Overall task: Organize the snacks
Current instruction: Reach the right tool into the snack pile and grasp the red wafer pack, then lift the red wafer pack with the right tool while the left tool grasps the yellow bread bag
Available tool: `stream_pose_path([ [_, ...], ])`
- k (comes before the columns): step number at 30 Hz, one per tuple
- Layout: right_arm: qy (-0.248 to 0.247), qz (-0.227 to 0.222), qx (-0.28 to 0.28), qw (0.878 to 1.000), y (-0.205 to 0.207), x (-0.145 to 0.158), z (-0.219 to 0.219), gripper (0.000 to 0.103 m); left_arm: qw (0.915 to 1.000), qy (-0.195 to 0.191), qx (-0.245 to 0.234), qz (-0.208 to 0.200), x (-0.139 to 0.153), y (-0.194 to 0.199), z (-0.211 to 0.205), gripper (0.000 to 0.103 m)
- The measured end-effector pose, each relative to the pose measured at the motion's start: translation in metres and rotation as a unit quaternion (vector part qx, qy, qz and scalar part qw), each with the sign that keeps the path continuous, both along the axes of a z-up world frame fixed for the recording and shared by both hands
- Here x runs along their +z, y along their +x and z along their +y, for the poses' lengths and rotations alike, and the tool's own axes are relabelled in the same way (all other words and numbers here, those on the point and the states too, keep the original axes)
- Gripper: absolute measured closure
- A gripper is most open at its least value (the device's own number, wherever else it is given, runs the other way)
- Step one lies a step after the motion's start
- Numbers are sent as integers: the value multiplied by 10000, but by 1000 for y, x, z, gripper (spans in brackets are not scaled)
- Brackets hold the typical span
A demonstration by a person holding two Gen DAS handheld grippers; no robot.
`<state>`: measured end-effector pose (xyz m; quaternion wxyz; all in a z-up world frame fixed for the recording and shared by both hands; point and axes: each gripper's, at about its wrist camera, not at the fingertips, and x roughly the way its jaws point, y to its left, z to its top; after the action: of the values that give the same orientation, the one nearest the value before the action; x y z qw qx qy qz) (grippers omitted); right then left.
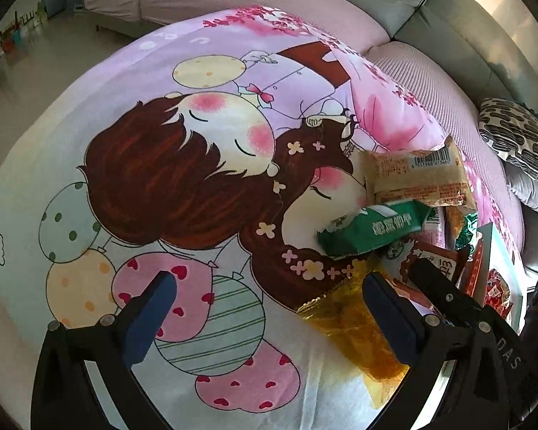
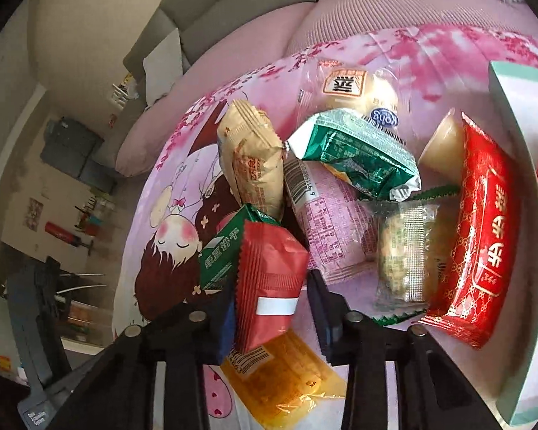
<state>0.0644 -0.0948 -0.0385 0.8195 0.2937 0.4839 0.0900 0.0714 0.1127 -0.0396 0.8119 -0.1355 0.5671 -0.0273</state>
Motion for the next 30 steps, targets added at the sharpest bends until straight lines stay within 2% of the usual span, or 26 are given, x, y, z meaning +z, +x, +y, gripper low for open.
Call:
stream_pose_path([
  [1, -25, 9, -25, 10000, -1, 0, -1, 76, 10000, -32, -2, 17, 0, 0, -1, 0],
  [11, 118, -85, -154, 9998, -23, 9, -18, 76, 9992, -329, -131, 196, -5, -4, -16, 0],
  [18, -204, -228, -322, 9990, -52, 29, -35, 77, 9967, -685, -179, 384, -11, -12, -31, 0],
  [22, -147, -297, -512, 9981, -69, 36, -52, 77, 9968, -592, -278, 457, -14, -16, -44, 1],
  [27, -89, -354, -737, 9966, -86, 42, -68, 77, 9972, -497, -416, 380, -12, -21, -56, 15],
  [30, -56, -382, -858, 9956, -93, 46, -77, 77, 9959, -677, -479, 350, -10, -24, -63, 36],
])
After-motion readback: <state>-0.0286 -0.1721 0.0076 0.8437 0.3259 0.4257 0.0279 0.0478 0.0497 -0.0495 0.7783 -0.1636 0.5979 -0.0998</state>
